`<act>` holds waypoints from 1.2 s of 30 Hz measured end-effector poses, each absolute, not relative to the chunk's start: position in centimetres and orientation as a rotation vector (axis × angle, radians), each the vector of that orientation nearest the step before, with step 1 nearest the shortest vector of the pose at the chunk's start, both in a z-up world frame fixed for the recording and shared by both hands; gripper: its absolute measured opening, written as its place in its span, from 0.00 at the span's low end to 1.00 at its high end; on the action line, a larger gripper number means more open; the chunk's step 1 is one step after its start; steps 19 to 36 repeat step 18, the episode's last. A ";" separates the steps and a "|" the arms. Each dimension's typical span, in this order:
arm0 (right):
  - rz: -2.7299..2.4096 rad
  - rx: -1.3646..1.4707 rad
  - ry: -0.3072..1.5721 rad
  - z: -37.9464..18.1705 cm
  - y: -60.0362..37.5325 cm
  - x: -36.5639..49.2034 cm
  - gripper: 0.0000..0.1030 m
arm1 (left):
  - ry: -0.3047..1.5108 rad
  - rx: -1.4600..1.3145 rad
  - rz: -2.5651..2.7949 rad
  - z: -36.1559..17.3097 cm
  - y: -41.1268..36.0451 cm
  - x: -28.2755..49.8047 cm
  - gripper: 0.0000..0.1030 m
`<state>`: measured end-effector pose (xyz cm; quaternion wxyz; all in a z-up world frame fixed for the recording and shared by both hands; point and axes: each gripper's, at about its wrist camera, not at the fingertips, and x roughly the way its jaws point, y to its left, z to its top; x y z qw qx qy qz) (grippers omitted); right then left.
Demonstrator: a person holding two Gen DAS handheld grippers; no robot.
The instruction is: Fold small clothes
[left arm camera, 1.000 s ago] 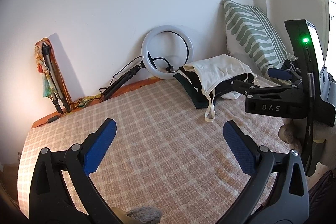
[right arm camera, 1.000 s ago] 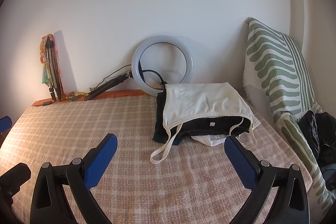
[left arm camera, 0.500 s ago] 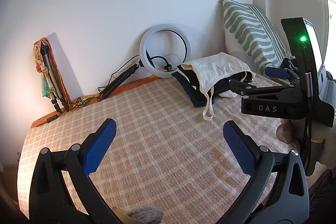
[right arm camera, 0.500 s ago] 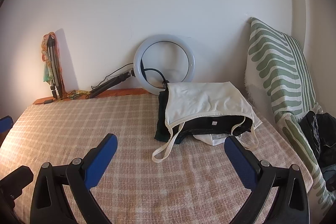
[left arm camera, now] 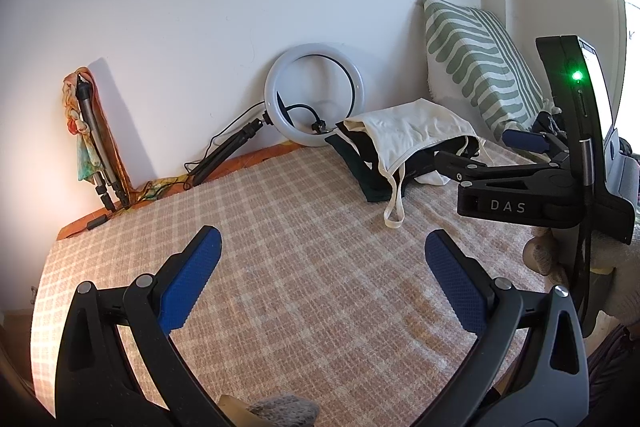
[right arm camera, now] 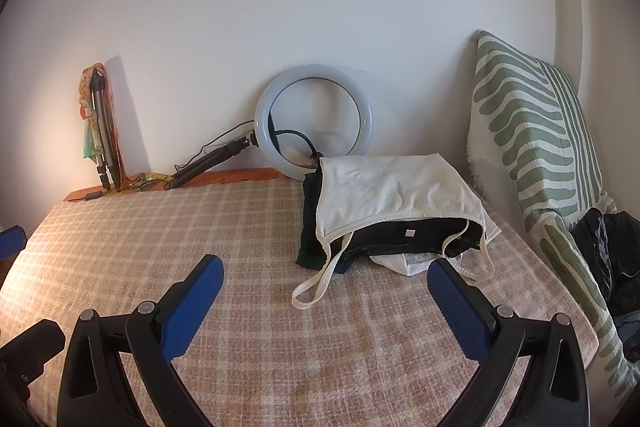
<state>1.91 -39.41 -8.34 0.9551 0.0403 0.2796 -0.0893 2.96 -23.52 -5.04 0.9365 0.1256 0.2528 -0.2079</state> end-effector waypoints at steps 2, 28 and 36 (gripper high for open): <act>-0.182 0.080 0.568 -8.4 -39.4 1.9 1.00 | 0.516 0.258 -0.424 -5.1 -23.5 3.0 1.00; -0.183 0.077 0.568 -8.4 -39.2 1.8 1.00 | 0.498 0.261 -0.420 -4.9 -23.4 2.5 1.00; -0.183 0.077 0.568 -8.4 -39.2 1.8 1.00 | 0.498 0.261 -0.420 -4.9 -23.4 2.5 1.00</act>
